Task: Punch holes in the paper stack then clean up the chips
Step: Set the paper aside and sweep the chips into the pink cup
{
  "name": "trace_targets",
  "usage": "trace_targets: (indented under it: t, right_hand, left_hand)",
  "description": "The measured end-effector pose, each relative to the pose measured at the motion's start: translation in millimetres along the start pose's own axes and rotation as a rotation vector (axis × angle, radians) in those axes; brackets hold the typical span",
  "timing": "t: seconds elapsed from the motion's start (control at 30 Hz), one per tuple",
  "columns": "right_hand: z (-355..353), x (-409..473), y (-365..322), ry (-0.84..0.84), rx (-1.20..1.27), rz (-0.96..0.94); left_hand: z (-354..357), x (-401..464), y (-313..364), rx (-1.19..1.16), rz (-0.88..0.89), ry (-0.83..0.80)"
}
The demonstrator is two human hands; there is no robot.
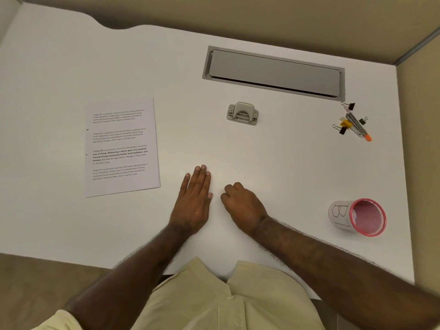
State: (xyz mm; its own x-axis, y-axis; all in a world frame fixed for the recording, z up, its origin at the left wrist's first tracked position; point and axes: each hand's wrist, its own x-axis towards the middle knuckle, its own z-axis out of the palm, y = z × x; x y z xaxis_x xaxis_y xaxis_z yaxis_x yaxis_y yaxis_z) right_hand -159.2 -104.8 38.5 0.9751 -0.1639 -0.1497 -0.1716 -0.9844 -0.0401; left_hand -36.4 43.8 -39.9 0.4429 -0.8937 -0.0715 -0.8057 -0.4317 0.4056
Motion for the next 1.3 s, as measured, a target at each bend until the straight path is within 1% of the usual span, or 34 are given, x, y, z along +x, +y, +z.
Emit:
trace_targets:
  t: [0.1, 0.17, 0.2, 0.3, 0.37, 0.4, 0.43, 0.47, 0.6, 0.73, 0.9, 1.03, 1.13, 1.23, 1.3]
  right_hand:
    - [2, 1, 0, -0.037, 0.028, 0.041]
    - [4, 7, 10, -0.014, 0.14, 0.158]
    - [3, 11, 19, 0.005, 0.263, 0.268]
    - [-6, 19, 46, 0.106, 0.765, 0.678]
    - [-10, 16, 64, 0.107, 1.186, 0.93]
    - [-11, 10, 70, 0.109, 1.411, 1.014]
    - [-12, 4, 76, 0.123, 1.591, 1.065]
    - [-13, -4, 80, 0.15, 1.713, 1.092]
    - [-17, -34, 91, 0.255, 2.028, 1.119]
    - [-24, -63, 97, 0.347, 2.183, 1.153]
    - [-37, -94, 103, 0.442, 2.253, 1.171]
    - [-51, -116, 113, 0.533, 2.271, 1.202]
    - [-63, -135, 124, 0.608, 2.265, 1.236]
    - [-70, -156, 137, 0.677, 2.203, 1.247]
    - [-71, -170, 146, 0.72, 2.118, 1.255]
  left_hand:
    - [-4, 0, 3, 0.003, -0.015, -0.035]
    - [-7, 0, 4, 0.018, -0.018, -0.053]
    - [-9, 1, 5, 0.023, -0.02, -0.057]
    - [-11, 2, 8, 0.03, -0.024, -0.067]
    - [-14, 3, 10, 0.021, -0.024, -0.07]
    - [-15, 5, 11, 0.011, -0.017, -0.066]
    - [-17, 6, 13, 0.0, -0.004, -0.056]
    - [-19, 8, 15, -0.007, 0.02, -0.041]
    - [-19, 21, 37, -0.034, 0.191, 0.022]
    - [-3, 28, 79, -0.055, 0.386, -0.001]
    - [25, 33, 132, -0.021, 0.556, -0.133]
    - [46, 35, 154, 0.012, 0.573, -0.216]
    - [56, 35, 158, 0.083, 0.576, -0.238]
    - [62, 34, 157, 0.119, 0.58, -0.223]
    - [64, 34, 157, 0.13, 0.575, -0.22]
